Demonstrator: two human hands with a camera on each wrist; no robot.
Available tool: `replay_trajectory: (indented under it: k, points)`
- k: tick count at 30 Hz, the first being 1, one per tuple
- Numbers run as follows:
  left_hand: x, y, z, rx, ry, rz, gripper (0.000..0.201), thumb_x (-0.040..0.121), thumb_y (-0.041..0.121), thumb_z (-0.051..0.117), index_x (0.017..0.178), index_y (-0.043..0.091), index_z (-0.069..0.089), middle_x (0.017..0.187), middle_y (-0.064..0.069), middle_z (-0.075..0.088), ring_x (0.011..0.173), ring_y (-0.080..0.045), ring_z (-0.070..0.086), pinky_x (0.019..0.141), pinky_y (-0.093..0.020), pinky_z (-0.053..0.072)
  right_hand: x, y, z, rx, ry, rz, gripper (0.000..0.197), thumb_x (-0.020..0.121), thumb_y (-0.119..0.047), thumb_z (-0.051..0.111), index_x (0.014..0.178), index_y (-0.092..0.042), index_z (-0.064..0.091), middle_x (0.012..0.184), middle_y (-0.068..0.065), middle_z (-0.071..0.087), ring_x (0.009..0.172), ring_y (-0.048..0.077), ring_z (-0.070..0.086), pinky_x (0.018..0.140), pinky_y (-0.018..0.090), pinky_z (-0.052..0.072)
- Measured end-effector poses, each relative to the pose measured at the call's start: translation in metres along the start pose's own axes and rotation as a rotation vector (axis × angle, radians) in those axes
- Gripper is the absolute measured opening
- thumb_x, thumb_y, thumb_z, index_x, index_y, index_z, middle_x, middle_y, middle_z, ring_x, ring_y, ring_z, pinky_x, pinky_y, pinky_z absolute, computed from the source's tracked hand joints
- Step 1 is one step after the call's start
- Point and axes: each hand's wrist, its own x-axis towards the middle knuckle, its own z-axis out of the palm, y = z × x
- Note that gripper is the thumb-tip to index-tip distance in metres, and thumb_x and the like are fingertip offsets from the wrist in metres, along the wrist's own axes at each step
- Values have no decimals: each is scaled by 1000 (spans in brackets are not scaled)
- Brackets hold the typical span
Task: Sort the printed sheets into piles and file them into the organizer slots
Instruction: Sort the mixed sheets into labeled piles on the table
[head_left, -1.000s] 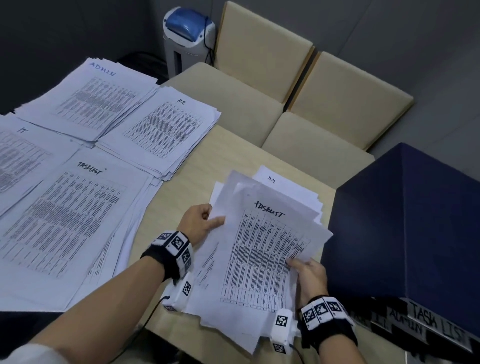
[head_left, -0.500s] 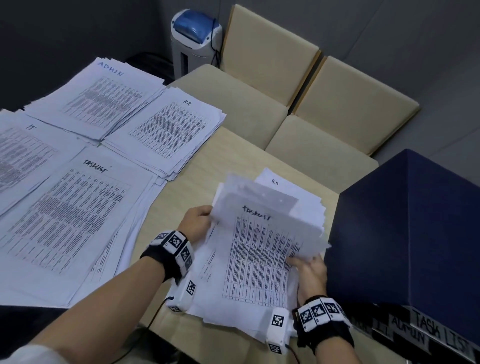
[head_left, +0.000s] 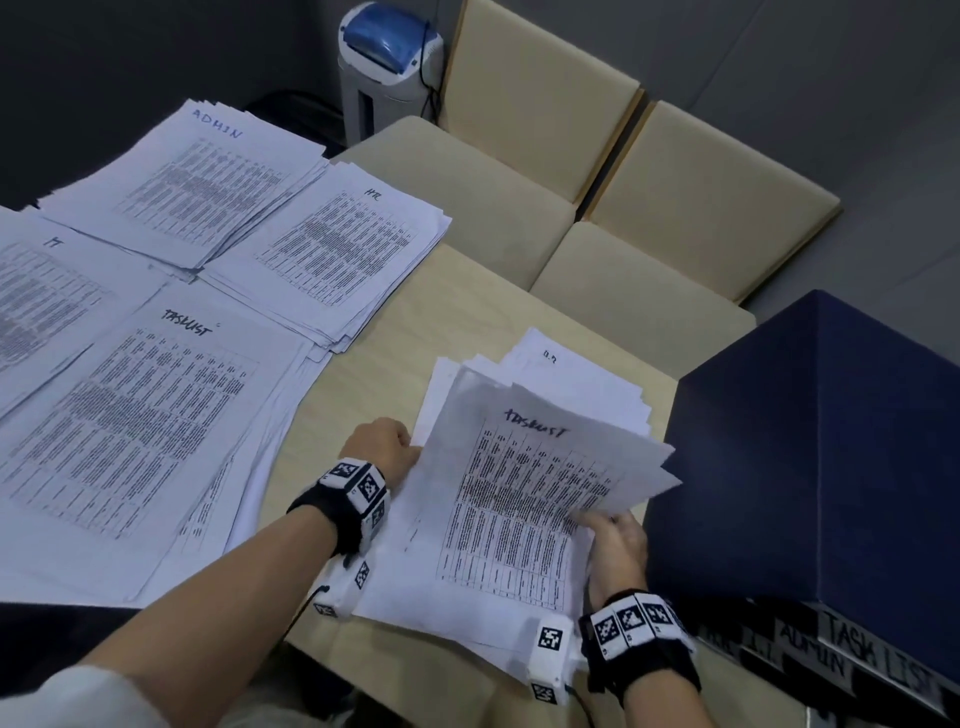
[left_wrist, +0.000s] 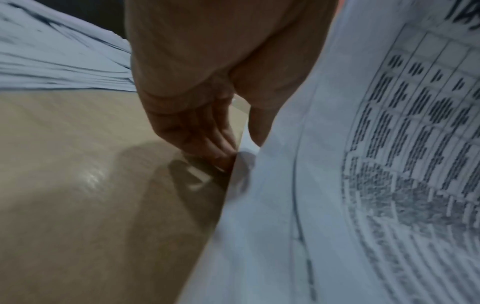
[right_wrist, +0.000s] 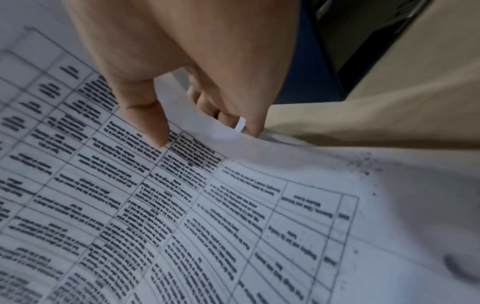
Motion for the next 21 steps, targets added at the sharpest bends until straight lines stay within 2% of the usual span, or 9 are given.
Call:
replay_trajectory:
  k: [5, 7, 9, 10, 12, 14, 15, 18, 21]
  points:
    - [0, 2, -7, 156, 59, 203, 41, 91, 27, 59, 58, 16, 39, 57, -1, 47, 60, -25, 47, 50, -27, 28, 4, 5, -3, 40, 22, -6, 15, 75, 7, 68, 84, -5, 71, 85, 8, 73, 91, 31, 65, 78, 34, 49]
    - [0, 1, -10, 1, 22, 277, 39, 93, 16, 57, 57, 19, 42, 56, 3, 49, 60, -22, 49, 50, -25, 30, 10, 6, -1, 83, 22, 38, 18, 76, 8, 67, 88, -4, 74, 95, 10, 74, 100, 32, 65, 89, 39, 49]
    - [0, -1, -14, -170, -42, 315, 30, 89, 0, 56, 63, 15, 58, 63, 1, 61, 63, -17, 56, 57, -19, 39, 16, 5, 2, 149, -48, 80, 18, 80, 5, 67, 89, -7, 77, 112, 4, 71, 107, 23, 62, 99, 38, 43]
    - [2, -4, -13, -248, -61, 318, 27, 85, -7, 56, 67, 9, 66, 71, -3, 68, 69, -18, 61, 64, -20, 46, 17, 3, 4, 194, -114, 98, 14, 79, 3, 66, 82, -6, 77, 112, 3, 69, 105, 21, 60, 96, 36, 44]
    - [1, -7, -13, -369, -63, 311, 38, 77, -17, 56, 62, 15, 70, 84, -4, 71, 83, -22, 65, 79, -27, 52, 16, 1, 4, 290, -217, 93, 8, 66, -7, 77, 73, -4, 74, 94, 8, 66, 86, 24, 61, 78, 30, 50]
    - [-3, -4, -12, -433, -75, 312, 47, 76, -23, 56, 56, 19, 65, 88, 0, 67, 90, -21, 63, 83, -26, 50, 19, 2, 1, 218, -231, 46, 35, 49, -23, 84, 75, -3, 74, 83, 12, 71, 77, 27, 65, 70, 31, 55]
    - [-7, -1, -13, -455, -98, 306, 45, 77, -23, 55, 58, 16, 67, 89, -1, 66, 89, -18, 61, 80, -22, 49, 19, 2, 1, 127, -242, 39, 40, 51, -27, 85, 82, -5, 74, 84, 11, 74, 80, 28, 67, 71, 34, 56]
    - [-14, 4, -12, -576, -178, 235, 20, 83, -16, 58, 78, -3, 72, 85, -10, 66, 76, -17, 60, 60, -16, 50, 18, 6, 1, 41, -178, 69, 11, 89, -4, 65, 91, -13, 72, 83, 4, 71, 84, 24, 67, 66, 28, 55]
    - [-5, 1, -2, -364, -65, 194, 13, 85, 4, 66, 83, 17, 66, 87, -1, 68, 80, -20, 63, 67, -24, 49, 6, 5, 5, 208, -46, 33, 30, 84, 17, 53, 86, -7, 70, 76, 6, 72, 70, 17, 68, 64, 24, 57]
